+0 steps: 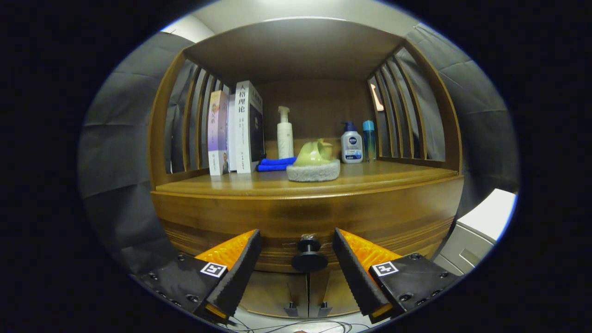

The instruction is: Pull open the drawer, take out the items inside it, and place them on the countertop above the cabinet.

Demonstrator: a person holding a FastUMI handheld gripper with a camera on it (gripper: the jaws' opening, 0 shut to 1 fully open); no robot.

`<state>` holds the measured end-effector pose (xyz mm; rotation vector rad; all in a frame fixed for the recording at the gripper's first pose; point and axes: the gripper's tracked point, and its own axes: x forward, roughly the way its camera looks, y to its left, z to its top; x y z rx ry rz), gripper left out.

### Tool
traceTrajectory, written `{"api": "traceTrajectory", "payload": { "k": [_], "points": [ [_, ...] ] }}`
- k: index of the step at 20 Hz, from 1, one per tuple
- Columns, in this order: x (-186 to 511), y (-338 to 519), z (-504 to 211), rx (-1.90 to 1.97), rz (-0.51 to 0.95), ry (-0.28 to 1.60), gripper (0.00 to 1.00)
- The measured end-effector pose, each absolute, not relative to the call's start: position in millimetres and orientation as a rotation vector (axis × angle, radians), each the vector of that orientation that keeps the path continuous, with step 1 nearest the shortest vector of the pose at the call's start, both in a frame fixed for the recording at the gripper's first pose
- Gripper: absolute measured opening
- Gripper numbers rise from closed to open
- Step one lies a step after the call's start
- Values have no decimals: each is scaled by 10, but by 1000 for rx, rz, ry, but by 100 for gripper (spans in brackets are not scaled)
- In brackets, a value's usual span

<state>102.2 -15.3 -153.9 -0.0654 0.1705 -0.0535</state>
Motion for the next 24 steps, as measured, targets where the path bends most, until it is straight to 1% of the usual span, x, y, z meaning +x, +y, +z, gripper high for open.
{"api": "traceTrajectory", "payload": {
  "k": [12, 16, 19, 21, 24],
  "points": [
    [258, 36, -622, -110, 27, 29, 98],
    [-29, 27, -330, -127, 34, -14, 98],
    [-224, 18, -181, -131, 33, -39, 98],
    [-317, 65, -149, -121, 54, -39, 98],
    [-442, 35, -130, -128, 43, -40, 98]
  ]
}}
